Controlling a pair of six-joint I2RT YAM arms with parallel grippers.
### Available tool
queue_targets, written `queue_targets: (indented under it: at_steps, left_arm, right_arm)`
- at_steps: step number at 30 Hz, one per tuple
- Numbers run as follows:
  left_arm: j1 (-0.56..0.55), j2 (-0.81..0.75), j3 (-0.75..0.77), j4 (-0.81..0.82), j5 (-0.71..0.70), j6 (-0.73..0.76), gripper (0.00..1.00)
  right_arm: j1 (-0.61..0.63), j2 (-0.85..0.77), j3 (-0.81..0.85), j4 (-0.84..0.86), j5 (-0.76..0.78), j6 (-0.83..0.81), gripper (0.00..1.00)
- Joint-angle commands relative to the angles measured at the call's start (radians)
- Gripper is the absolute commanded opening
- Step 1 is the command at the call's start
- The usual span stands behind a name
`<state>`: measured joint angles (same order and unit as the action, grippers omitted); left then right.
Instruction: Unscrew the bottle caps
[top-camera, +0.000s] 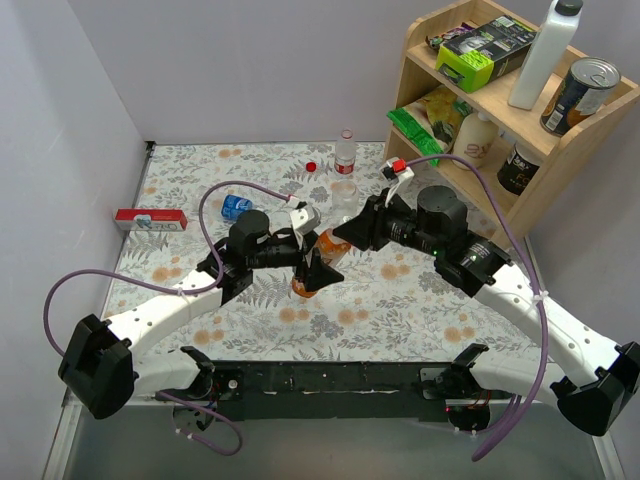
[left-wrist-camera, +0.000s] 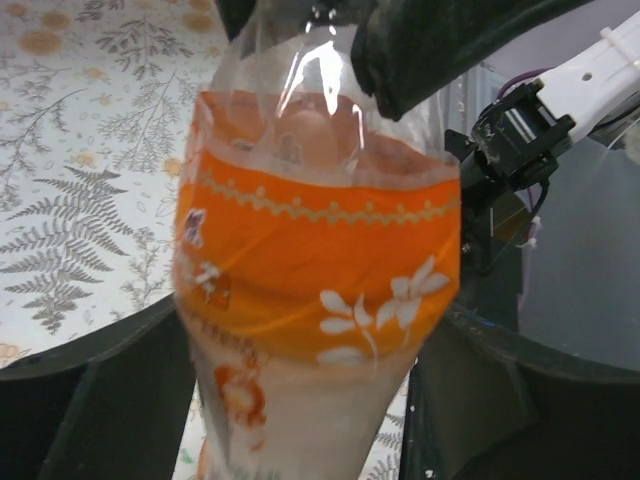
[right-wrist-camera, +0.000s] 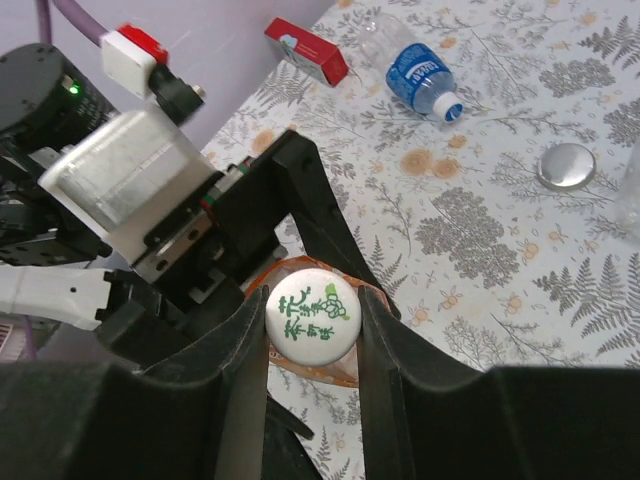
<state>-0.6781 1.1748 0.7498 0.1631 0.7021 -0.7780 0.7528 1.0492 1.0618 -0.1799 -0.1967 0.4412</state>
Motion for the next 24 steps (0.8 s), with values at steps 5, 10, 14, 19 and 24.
queue_targets:
  at_steps: [5,10,14,19,24]
  left_arm:
    - [-0.024,-0.013,0.037,-0.016,-0.059,0.022,0.52]
    - [-0.026,-0.023,0.019,0.015,-0.095,0.005,0.29]
    - [-0.028,-0.012,0.022,0.009,-0.105,-0.003,0.25]
    - [-0.029,-0.004,0.022,0.010,-0.116,-0.013,0.25]
    - [-0.034,0.002,0.026,0.007,-0.112,-0.017,0.25]
  right_arm:
    - [-0.001,-0.012,0.006,0.109,-0.015,0.037,0.10]
    - [-0.001,-0.028,0.007,0.089,0.048,0.034,0.44]
    - [-0.001,-0.048,0.027,0.073,0.094,0.031,0.69]
    - [-0.001,-0.084,0.018,0.069,0.183,0.040,0.74]
    - [-0.001,-0.058,0.024,0.086,0.155,0.042,0.68]
